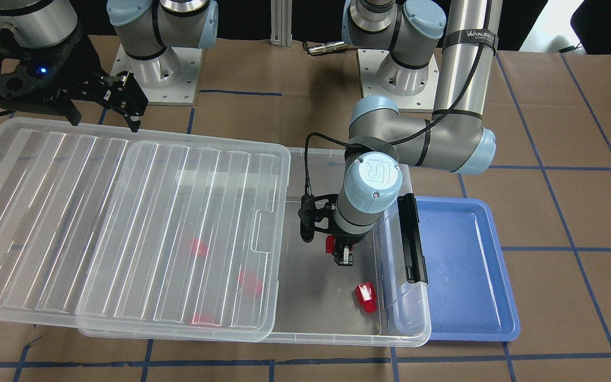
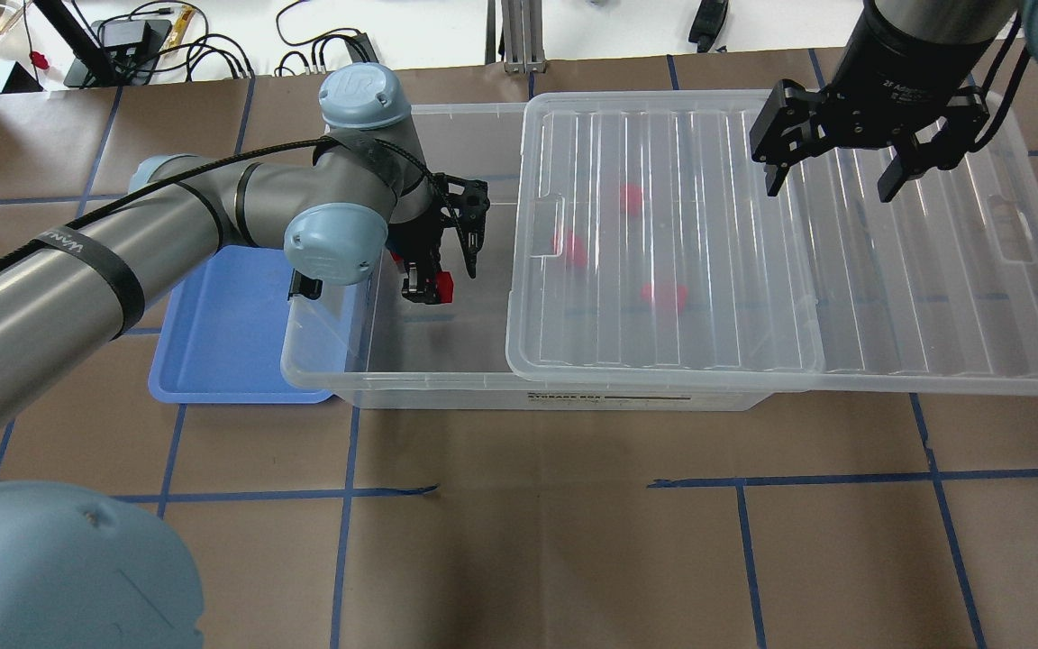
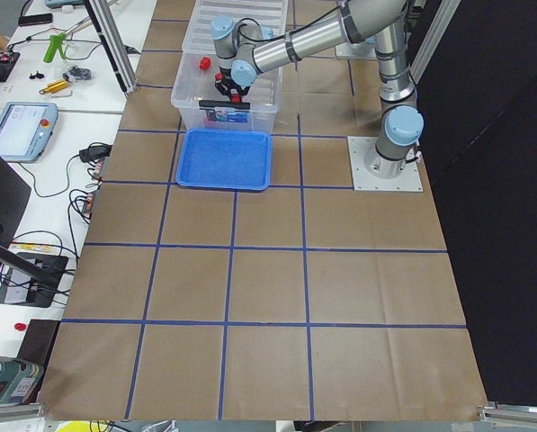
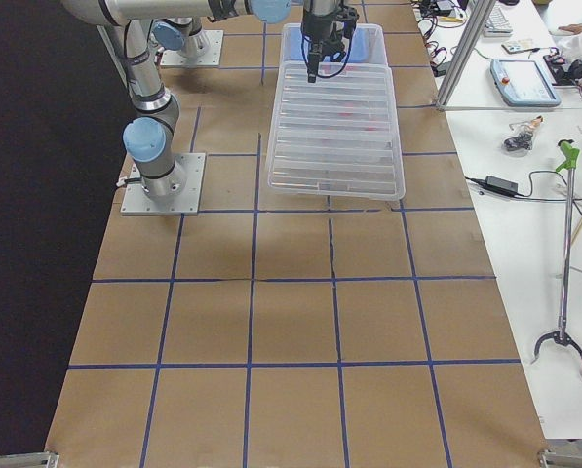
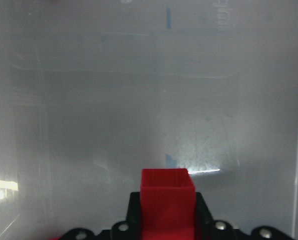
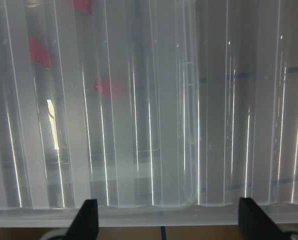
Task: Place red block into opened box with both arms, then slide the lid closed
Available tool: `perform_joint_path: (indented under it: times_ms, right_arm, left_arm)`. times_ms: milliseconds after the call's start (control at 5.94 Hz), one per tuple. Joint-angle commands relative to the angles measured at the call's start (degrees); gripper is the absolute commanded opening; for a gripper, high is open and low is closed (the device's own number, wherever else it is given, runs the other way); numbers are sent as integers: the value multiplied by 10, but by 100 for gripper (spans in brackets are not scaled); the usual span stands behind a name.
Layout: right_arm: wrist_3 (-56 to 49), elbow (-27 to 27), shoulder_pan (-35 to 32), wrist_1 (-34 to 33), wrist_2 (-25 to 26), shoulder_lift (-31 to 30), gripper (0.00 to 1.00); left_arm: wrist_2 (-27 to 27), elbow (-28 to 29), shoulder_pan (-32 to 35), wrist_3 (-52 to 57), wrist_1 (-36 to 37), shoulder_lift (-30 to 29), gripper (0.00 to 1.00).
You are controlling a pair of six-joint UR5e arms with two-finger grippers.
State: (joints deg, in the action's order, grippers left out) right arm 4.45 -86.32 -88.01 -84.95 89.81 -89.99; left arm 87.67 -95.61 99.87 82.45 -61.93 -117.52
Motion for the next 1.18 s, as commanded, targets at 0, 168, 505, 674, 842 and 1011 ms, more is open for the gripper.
perform_joint_path:
  times_ms: [0, 168, 505, 674, 842, 1011]
  right_arm:
    - [-1, -2, 2, -2, 2, 1, 100]
    - [-1, -2, 4, -3, 3, 1, 100]
    - [-1, -3, 4, -3, 5, 1, 100]
    - [-1, -3, 4, -3, 5, 1, 100]
    - [-2, -3, 7, -4, 6, 2, 100]
    - [-19, -4, 16, -7, 10, 2, 100]
  left_arm:
    - [1, -1, 1, -1, 24, -24, 14]
    - [2, 1, 1, -5, 24, -26, 70]
    - [5, 8, 1, -30, 17, -7, 95]
    - [1, 20, -1, -34, -42, 33, 95]
    - [0, 21, -6, -42, -77, 85, 95]
    - [0, 22, -17, -98, -119, 135, 95]
